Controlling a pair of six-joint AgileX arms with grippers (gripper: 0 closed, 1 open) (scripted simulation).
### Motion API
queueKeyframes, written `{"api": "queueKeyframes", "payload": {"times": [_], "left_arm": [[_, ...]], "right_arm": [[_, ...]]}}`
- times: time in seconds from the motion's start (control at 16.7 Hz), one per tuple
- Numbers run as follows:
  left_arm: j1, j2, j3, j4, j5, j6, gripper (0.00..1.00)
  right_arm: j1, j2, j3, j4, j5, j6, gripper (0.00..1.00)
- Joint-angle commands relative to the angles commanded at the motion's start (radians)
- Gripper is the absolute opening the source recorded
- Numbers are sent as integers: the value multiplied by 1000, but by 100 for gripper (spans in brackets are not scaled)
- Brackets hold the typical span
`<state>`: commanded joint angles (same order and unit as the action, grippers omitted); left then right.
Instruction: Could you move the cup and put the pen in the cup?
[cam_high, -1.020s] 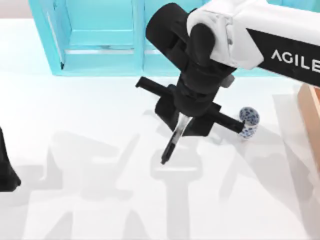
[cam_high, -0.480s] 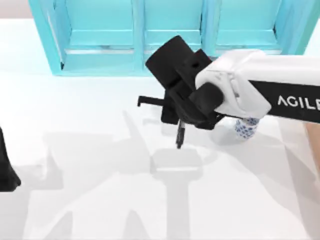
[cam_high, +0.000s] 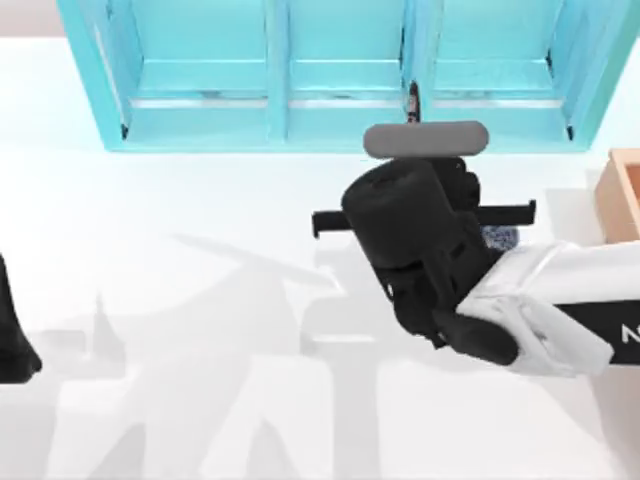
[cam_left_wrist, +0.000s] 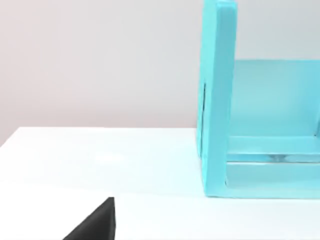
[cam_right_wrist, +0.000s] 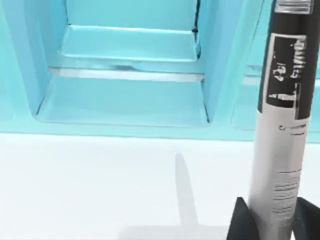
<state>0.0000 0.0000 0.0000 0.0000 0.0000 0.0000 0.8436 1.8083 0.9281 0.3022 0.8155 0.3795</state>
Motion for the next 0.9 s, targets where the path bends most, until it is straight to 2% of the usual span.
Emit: {"api": "queueKeyframes", "payload": {"times": [0.24,0.48,0.72,0.9], "left_arm": [[0,0,0,0,0,0,100],[0,0,0,0,0,0,100],[0,0,0,0,0,0,100],[0,0,0,0,0,0,100]], "right_arm": [[29,-95,-177,315,180,-196,0],[52,-191,-285,531,301,-331,0],[65,-256,-330,663,362,-396,0],[67,-264,-334,680,368,-403,0]]}}
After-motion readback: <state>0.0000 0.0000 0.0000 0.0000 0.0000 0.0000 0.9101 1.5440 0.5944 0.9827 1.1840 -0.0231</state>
